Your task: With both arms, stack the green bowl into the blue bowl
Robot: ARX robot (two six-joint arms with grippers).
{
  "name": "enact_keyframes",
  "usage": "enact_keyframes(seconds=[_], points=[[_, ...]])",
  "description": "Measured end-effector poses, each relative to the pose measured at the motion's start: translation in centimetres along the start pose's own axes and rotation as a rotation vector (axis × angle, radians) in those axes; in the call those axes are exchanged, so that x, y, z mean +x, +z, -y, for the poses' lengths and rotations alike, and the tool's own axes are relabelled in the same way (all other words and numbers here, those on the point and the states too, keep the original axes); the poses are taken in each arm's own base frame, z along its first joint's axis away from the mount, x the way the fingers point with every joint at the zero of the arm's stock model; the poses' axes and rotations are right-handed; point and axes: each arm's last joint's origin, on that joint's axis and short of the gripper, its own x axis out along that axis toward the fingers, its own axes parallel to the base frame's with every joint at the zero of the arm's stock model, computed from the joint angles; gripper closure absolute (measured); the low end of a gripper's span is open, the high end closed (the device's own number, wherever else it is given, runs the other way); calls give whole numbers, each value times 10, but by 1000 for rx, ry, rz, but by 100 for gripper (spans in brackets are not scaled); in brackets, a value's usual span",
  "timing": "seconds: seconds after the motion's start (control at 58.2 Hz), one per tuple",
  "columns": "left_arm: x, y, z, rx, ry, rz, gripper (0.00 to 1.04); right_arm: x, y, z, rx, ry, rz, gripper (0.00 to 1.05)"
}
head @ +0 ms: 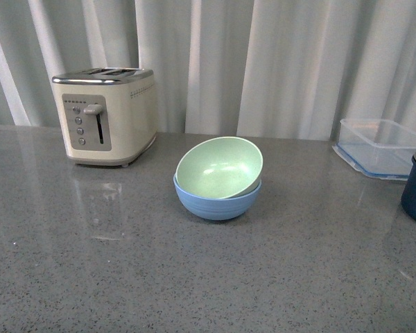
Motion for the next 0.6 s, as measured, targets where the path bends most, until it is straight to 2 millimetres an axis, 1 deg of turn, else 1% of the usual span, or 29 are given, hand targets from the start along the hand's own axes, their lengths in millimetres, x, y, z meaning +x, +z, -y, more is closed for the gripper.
enact_keyframes(seconds=[0.601], points=[[0,0,0,0,0,0,7,-21,4,0,0,0,15,104]])
